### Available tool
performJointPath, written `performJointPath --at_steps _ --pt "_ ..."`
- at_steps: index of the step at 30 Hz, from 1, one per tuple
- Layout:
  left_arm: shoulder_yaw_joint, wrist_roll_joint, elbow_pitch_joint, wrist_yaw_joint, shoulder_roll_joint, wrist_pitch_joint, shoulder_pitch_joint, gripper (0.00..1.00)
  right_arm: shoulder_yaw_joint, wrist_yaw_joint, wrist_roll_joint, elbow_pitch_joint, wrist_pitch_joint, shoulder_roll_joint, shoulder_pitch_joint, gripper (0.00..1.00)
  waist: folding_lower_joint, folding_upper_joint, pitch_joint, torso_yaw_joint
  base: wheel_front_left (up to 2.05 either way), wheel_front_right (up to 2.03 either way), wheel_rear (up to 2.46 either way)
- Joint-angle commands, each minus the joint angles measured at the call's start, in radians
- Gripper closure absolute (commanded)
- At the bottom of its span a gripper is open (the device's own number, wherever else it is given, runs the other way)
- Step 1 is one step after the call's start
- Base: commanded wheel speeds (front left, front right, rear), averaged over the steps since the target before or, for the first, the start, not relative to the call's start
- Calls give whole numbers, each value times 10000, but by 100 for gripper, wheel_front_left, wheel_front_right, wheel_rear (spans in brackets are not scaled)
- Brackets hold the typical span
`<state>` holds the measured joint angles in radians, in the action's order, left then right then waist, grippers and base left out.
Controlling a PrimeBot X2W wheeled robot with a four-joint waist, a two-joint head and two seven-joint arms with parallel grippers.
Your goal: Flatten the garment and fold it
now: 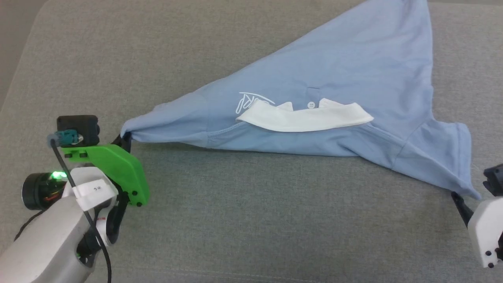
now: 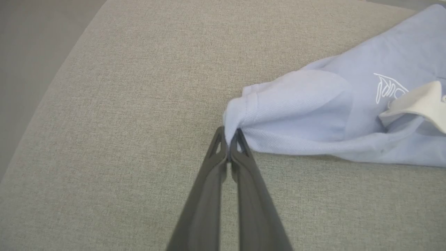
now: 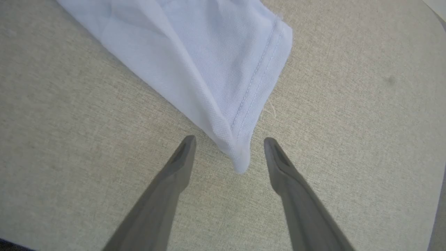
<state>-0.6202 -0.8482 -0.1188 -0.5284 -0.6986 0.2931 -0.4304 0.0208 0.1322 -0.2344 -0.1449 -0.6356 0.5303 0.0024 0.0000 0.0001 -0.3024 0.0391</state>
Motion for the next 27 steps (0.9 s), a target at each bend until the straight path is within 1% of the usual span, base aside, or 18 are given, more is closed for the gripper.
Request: performJointPath --at_steps 1,5,9,10,11,12,13,17,21,27 --pt "-23 95 -47 -35 -57 12 96 100 -195 -15 23 69 -128 200 -223 0 0 -1 -116 87 0 0 0" --pt "-154 127 -122 48 -32 93 38 100 -719 -15 -17 368 -208 553 -532 0 0 -1 -299 175 0 0 0" --pt "-244 163 -143 92 -10 158 -42 100 -1190 -15 -66 680 -264 732 -716 0 0 -1 -472 240 0 0 0" --pt "-265 180 -135 99 -14 170 -56 100 -1300 -15 -57 743 -290 779 -730 7 0 -1 -505 252 0 0 0" --pt "-295 201 -116 113 -24 187 -71 100 -1414 -15 -60 824 -303 822 -749 37 0 -1 -538 263 0 0 0" --pt "-312 213 -105 126 -27 192 -84 100 -1482 -15 -80 886 -295 834 -767 60 0 -1 -564 270 0 0 0" --pt "-323 222 -94 138 -27 193 -101 100 -1568 -15 -103 948 -274 848 -794 100 0 -1 -592 277 0 0 0" --pt "-371 232 0 183 -16 189 -113 100 -1764 -15 -96 1141 2 987 -921 100 0 -1 -578 270 0 0 0" --pt "-334 228 123 236 -38 51 -68 100 -1609 -15 -63 1091 818 1118 -1177 100 0 -1 -235 178 0 0 0" --pt "-119 211 121 432 -188 -191 -232 100 -1365 -15 -328 581 2018 1789 -1641 100 0 -1 636 -34 0 0 0"
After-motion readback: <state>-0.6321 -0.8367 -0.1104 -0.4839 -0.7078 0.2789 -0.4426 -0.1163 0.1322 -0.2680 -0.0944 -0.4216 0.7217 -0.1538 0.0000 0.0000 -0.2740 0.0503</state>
